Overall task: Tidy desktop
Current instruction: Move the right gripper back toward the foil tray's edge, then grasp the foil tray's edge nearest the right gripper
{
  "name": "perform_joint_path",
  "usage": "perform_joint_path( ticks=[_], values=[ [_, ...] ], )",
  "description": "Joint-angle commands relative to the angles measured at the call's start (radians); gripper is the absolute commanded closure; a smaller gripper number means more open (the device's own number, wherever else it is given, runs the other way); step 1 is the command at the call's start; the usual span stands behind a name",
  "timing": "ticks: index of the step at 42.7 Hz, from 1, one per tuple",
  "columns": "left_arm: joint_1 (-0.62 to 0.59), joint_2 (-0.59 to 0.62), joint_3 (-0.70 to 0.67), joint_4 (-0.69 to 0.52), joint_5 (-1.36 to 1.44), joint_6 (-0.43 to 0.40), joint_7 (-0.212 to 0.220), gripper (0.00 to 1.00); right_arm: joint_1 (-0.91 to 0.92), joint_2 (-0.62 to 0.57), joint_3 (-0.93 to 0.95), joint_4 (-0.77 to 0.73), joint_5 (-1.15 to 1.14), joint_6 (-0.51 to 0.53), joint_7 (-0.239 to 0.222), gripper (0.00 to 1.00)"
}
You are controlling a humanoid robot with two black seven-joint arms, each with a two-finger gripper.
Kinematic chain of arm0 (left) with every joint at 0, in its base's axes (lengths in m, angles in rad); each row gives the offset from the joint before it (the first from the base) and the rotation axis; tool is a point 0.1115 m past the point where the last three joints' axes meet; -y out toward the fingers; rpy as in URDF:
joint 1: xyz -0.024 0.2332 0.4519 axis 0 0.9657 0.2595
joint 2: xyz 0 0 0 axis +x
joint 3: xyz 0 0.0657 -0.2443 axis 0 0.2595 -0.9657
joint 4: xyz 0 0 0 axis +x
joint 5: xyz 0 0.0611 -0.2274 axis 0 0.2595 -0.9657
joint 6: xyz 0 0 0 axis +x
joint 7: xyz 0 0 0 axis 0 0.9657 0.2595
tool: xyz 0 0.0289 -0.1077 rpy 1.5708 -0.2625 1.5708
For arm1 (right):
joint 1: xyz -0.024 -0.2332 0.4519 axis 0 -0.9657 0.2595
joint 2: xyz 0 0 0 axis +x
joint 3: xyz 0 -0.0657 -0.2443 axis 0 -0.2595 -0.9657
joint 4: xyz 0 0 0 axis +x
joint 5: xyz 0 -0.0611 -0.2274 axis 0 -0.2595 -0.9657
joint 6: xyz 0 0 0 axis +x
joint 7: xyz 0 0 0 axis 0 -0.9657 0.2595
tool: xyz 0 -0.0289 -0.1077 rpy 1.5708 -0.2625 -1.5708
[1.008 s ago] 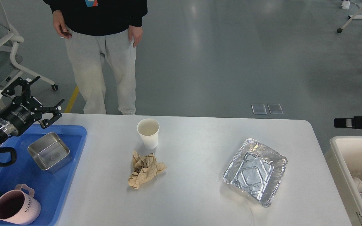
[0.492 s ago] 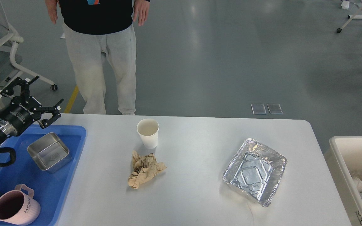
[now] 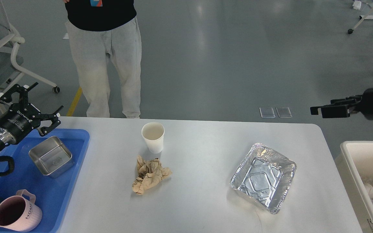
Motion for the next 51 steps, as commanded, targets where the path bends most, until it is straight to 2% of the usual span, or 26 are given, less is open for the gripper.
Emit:
perform_joint_path(
  ticks=[1, 6, 16, 24, 31, 41, 44, 51],
  values=[
    [0.008, 0.0, -0.016, 0.0, 0.0, 0.001, 0.0, 0.02, -0.095, 0.114, -0.003, -0.106, -0.063, -0.079, 0.003, 0.03],
    [0.015, 0.0, -0.024, 0.0, 0.0, -0.001, -0.001, 0.02, -0.176, 0.22, -0.02, -0.219, -0.093, -0.15, 0.003, 0.03],
    [0.025, 0.0, -0.033, 0.0, 0.0, 0.001, -0.001, 0.02, -0.188, 0.353, -0.182, -0.391, -0.093, -0.26, 0.003, 0.05],
    [0.025, 0.001, -0.035, 0.0, 0.0, -0.001, -0.001, 0.02, -0.239, 0.476, -0.202, -0.545, -0.08, -0.279, 0.006, 0.05],
    [0.034, 0.001, -0.044, 0.0, 0.0, -0.001, 0.0, 0.02, -0.27, 0.545, -0.202, -0.594, -0.06, -0.279, 0.006, 0.06],
    [0.051, 0.005, -0.059, 0.0, 0.0, -0.008, 0.0, 0.02, -0.311, 0.587, -0.208, -0.618, -0.034, -0.279, 0.008, 0.25],
    [0.051, 0.005, -0.059, 0.0, 0.0, -0.008, 0.0, 0.02, -0.32, 0.598, -0.208, -0.626, -0.034, -0.277, 0.008, 0.27],
    [0.051, 0.003, -0.059, 0.0, 0.0, -0.008, 0.0, 0.02, -0.339, 0.674, -0.208, -0.736, -0.032, -0.279, 0.008, 0.44]
  ],
)
